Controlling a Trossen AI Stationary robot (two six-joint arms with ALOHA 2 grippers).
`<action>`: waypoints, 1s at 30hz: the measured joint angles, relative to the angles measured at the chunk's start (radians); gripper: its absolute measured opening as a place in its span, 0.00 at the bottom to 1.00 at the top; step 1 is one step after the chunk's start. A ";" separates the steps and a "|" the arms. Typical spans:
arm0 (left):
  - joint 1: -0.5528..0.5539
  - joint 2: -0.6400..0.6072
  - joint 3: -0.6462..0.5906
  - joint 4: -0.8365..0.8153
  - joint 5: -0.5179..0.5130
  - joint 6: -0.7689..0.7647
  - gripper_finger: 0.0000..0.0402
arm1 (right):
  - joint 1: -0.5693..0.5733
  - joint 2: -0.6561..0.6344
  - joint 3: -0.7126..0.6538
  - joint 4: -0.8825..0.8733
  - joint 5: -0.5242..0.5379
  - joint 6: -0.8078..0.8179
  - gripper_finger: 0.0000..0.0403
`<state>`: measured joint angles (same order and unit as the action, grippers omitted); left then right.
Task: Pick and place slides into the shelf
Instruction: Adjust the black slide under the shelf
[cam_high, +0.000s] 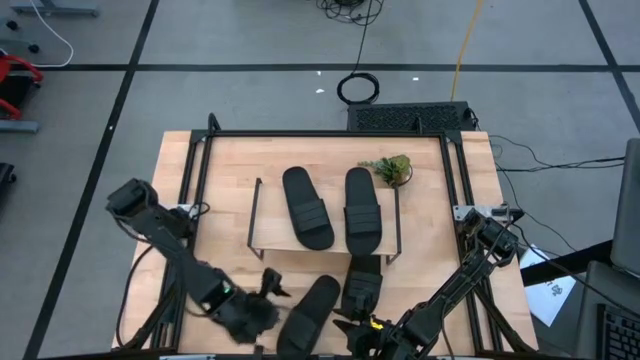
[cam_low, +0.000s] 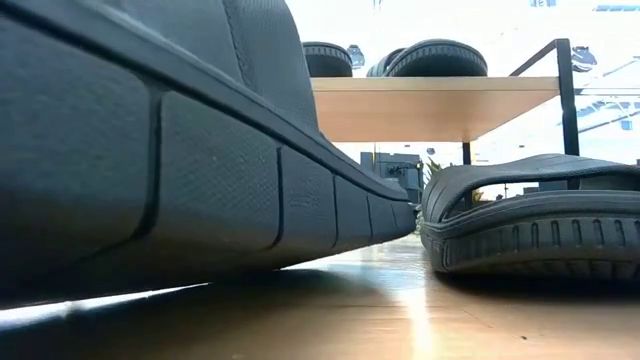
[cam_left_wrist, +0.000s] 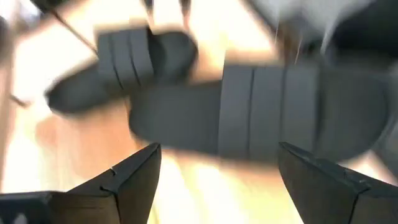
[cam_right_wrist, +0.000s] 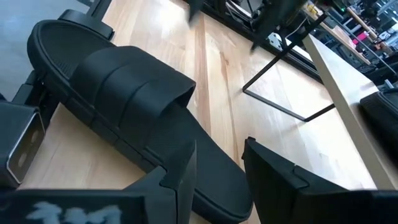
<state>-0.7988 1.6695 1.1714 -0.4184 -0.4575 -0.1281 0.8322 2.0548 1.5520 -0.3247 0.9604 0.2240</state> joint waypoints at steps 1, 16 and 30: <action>-0.019 0.000 0.005 0.028 -0.038 -0.013 0.79 | 0.000 0.000 0.000 0.001 0.000 -0.001 0.31; -0.148 0.222 0.153 0.075 -0.361 -0.103 0.80 | 0.000 0.000 0.000 0.007 -0.050 0.000 0.31; -0.126 0.416 0.334 -0.160 -0.333 -0.212 0.80 | 0.000 0.000 0.000 0.007 -0.050 0.000 0.31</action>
<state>-0.9252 2.0859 1.5054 -0.5787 -0.7904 -0.3396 0.8322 2.0548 1.5517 -0.3180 0.9108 0.2237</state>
